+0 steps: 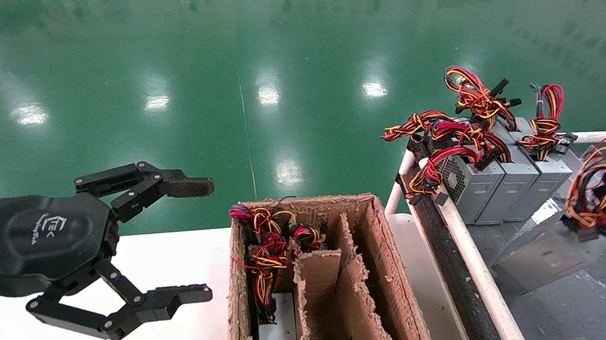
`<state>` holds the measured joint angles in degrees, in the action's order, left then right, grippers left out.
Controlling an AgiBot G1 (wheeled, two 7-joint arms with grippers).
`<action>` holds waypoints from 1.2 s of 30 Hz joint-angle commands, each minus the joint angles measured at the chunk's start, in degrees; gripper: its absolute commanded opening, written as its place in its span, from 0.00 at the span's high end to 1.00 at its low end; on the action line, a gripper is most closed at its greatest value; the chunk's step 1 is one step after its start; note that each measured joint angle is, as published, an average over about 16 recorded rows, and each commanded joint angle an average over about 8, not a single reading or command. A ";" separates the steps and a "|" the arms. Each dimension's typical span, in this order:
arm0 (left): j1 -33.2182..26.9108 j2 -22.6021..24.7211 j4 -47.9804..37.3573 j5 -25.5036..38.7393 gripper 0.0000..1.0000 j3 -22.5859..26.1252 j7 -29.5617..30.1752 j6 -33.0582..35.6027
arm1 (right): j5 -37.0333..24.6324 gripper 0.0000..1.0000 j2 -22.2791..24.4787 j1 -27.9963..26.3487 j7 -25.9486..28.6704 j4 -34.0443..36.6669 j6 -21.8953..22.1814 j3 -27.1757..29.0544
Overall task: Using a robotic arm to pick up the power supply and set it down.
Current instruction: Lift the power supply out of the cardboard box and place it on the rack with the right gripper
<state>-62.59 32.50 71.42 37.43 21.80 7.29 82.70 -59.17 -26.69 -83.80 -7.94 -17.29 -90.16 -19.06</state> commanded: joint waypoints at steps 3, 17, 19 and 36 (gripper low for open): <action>0.00 0.00 0.00 0.00 0.00 0.00 0.00 0.00 | -0.60 1.00 -0.80 -0.27 0.08 -0.41 0.00 -1.09; 0.00 0.00 0.00 0.00 0.00 0.00 0.00 0.00 | -2.27 1.00 -8.66 -3.28 -0.89 0.66 3.58 -3.24; 0.00 0.00 0.00 0.00 0.00 0.00 0.00 0.00 | -2.63 1.00 -9.83 -3.74 -1.41 1.11 4.68 -3.43; 0.00 0.00 0.00 0.00 0.00 0.01 0.00 0.00 | -3.93 0.93 -16.35 -7.68 -4.61 6.43 10.50 -3.97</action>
<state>-62.59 32.50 71.42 37.43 21.80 7.29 82.70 -63.13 -42.85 -91.38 -12.50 -10.89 -79.98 -23.08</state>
